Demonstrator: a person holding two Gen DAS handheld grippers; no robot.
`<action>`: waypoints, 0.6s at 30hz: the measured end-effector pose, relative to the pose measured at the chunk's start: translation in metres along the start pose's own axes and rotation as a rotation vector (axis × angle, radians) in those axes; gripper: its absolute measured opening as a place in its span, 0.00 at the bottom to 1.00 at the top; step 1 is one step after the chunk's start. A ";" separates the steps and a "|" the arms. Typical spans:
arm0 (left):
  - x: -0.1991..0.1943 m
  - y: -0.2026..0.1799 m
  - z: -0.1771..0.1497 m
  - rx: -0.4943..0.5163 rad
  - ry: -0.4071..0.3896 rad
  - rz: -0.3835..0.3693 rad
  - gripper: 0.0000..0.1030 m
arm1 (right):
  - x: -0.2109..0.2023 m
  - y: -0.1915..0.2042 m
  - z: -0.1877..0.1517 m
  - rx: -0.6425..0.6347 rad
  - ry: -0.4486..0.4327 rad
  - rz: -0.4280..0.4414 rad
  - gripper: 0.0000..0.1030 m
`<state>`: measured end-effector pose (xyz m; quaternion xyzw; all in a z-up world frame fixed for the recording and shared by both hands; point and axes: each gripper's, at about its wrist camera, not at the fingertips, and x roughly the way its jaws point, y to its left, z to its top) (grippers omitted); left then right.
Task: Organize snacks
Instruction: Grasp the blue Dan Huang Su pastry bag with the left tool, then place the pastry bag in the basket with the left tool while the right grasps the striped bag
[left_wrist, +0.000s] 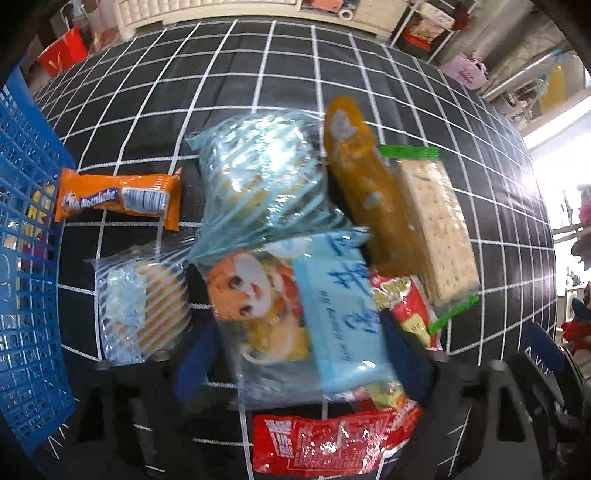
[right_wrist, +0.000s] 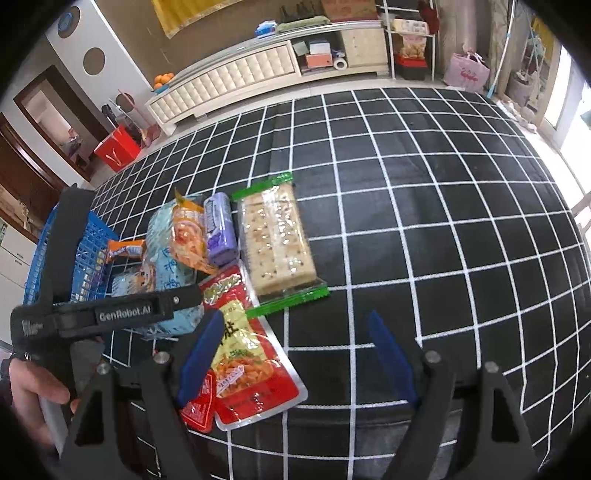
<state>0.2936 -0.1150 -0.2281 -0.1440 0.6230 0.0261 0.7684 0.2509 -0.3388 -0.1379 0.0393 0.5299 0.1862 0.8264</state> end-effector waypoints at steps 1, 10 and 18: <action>-0.002 -0.002 -0.002 0.006 0.004 0.008 0.66 | 0.000 0.000 0.000 0.000 0.001 -0.002 0.82; -0.041 -0.004 -0.031 0.090 -0.056 0.013 0.63 | -0.008 0.017 0.003 -0.017 -0.004 -0.016 0.82; -0.116 -0.005 -0.053 0.233 -0.183 -0.025 0.63 | -0.019 0.057 0.009 -0.072 -0.024 0.007 0.82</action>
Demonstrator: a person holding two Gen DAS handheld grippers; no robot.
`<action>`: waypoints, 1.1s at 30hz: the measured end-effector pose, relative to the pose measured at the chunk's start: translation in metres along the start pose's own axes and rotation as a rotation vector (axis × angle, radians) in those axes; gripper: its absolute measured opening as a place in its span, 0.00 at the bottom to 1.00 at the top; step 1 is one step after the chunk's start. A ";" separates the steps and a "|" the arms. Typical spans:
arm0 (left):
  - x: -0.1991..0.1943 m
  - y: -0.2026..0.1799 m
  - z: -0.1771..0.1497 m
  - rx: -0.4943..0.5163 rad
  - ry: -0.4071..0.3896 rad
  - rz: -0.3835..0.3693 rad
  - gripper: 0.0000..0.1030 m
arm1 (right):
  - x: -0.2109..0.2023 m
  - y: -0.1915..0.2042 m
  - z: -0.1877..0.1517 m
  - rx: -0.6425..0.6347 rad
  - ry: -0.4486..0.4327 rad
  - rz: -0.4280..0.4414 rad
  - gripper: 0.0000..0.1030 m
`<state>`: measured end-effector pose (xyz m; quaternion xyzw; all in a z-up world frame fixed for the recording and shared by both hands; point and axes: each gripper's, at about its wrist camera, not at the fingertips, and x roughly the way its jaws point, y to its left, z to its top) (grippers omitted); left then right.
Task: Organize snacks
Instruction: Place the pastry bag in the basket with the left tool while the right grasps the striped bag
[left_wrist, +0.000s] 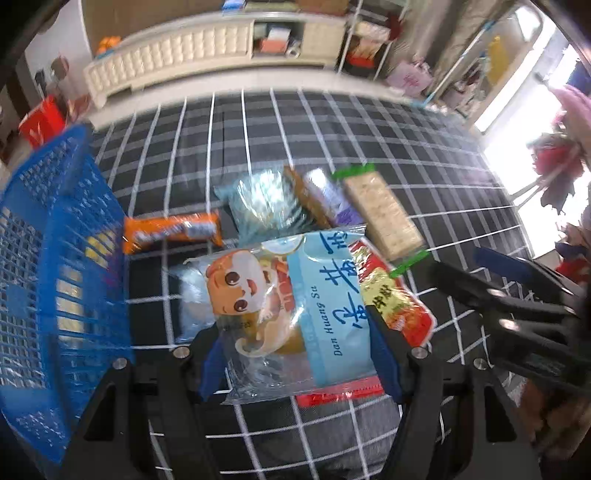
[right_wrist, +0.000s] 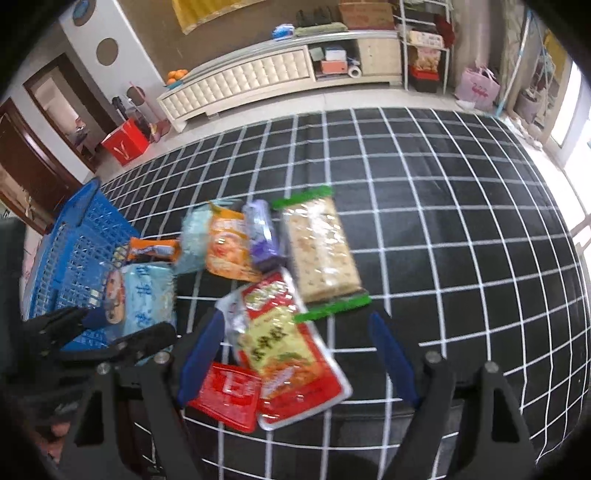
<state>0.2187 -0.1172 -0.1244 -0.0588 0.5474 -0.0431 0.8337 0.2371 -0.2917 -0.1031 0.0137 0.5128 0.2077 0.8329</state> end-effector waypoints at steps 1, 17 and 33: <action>-0.012 0.005 -0.002 0.014 -0.016 -0.002 0.63 | -0.001 0.006 0.001 -0.009 -0.003 0.008 0.82; -0.096 0.109 -0.002 -0.022 -0.167 0.077 0.63 | 0.057 0.102 0.023 -0.072 0.119 0.189 0.71; -0.081 0.199 -0.006 -0.174 -0.170 0.096 0.63 | 0.135 0.123 0.070 -0.127 0.167 -0.104 0.72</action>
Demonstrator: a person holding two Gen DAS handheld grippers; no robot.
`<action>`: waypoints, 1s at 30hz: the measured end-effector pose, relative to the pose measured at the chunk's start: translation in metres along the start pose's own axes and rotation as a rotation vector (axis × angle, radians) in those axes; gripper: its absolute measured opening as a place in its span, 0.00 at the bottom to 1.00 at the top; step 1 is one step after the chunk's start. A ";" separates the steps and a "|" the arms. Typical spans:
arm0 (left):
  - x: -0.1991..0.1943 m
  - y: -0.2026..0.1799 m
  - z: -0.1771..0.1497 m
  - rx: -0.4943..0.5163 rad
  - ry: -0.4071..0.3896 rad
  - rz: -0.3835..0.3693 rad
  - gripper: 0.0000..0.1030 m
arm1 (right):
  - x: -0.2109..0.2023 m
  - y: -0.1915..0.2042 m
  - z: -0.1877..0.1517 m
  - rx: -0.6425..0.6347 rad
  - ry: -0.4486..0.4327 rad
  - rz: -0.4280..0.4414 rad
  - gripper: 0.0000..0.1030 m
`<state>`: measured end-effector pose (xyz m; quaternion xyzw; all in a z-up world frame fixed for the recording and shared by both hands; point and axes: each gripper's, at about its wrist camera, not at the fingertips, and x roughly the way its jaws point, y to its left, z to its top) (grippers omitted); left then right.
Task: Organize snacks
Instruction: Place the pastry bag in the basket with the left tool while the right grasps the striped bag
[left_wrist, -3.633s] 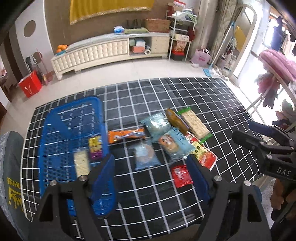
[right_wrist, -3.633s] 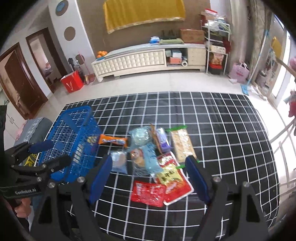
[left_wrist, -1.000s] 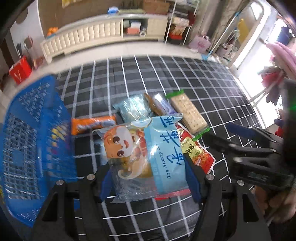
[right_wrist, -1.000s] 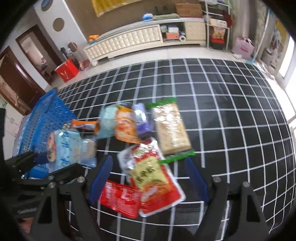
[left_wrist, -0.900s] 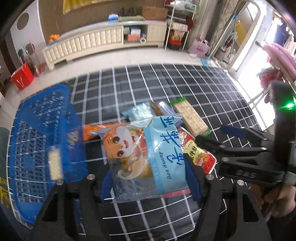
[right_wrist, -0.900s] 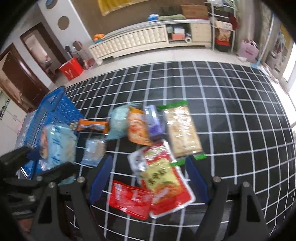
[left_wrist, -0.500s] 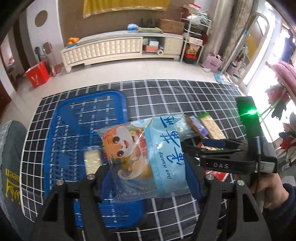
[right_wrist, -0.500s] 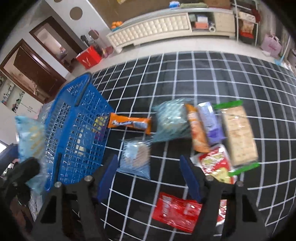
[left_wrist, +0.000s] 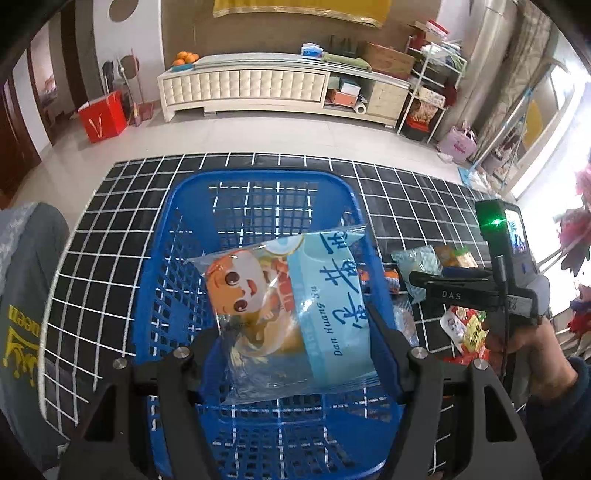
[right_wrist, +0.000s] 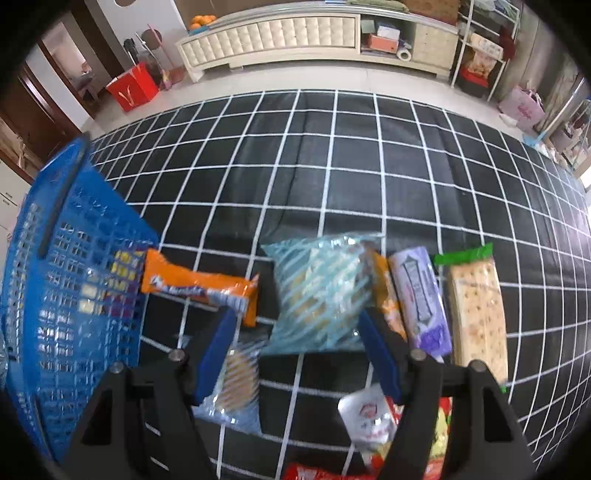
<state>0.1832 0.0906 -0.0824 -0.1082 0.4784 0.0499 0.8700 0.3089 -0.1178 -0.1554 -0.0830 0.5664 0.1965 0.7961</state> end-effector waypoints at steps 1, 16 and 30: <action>0.004 0.003 0.000 -0.008 0.004 -0.007 0.63 | 0.003 0.000 0.003 -0.006 -0.001 -0.016 0.72; 0.027 0.005 0.003 -0.005 0.038 0.018 0.63 | 0.024 -0.004 0.013 -0.043 0.005 -0.060 0.58; 0.021 0.023 0.009 0.049 0.087 -0.004 0.63 | -0.073 0.044 0.004 -0.054 -0.170 0.120 0.57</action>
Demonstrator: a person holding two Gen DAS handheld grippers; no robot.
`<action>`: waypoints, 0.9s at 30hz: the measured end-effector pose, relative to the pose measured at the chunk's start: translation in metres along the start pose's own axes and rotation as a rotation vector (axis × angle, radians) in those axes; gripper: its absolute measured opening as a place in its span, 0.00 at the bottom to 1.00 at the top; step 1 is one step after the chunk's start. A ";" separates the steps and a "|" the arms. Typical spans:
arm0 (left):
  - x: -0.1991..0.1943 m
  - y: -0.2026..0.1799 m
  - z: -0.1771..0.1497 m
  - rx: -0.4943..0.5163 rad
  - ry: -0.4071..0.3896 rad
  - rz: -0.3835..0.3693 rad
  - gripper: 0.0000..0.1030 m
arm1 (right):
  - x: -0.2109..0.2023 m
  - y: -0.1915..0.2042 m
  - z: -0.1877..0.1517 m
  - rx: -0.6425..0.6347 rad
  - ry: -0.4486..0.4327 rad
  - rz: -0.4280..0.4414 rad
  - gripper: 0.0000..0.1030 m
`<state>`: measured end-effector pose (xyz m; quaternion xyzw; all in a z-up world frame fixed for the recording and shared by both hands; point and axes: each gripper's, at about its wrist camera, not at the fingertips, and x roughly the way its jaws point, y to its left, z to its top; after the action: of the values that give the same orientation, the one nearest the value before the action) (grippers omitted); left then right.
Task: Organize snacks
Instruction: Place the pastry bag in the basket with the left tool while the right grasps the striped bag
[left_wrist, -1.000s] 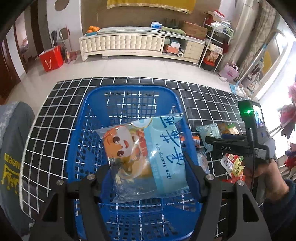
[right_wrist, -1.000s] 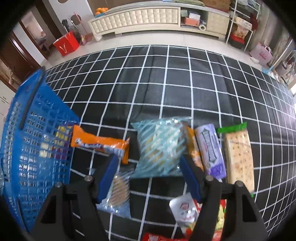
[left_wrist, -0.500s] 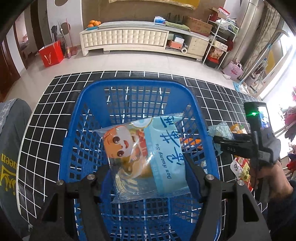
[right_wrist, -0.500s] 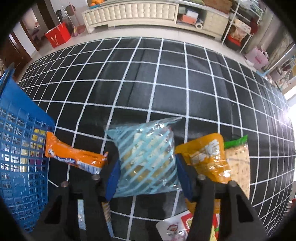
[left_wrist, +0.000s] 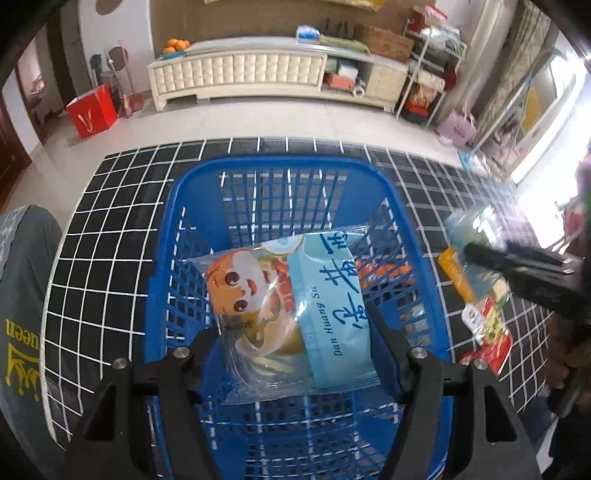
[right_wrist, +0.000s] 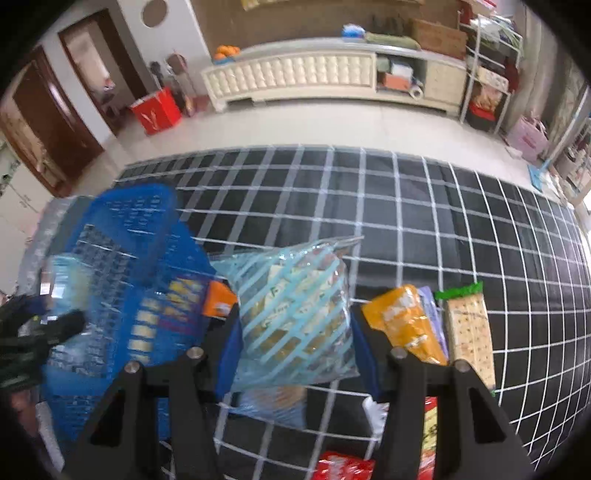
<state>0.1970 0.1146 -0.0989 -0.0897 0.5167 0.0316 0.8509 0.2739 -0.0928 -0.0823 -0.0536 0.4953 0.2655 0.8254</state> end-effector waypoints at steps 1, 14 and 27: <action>0.002 0.001 0.001 0.006 0.011 0.001 0.63 | -0.004 0.008 0.000 -0.011 -0.010 0.013 0.57; 0.055 0.000 0.002 -0.015 0.203 -0.062 0.63 | -0.023 0.041 -0.012 -0.055 -0.038 0.088 0.57; 0.034 0.005 0.014 -0.014 0.137 -0.098 0.68 | -0.046 0.052 -0.016 -0.072 -0.060 0.070 0.57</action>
<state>0.2244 0.1211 -0.1235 -0.1231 0.5682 -0.0126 0.8135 0.2185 -0.0722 -0.0421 -0.0579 0.4620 0.3133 0.8277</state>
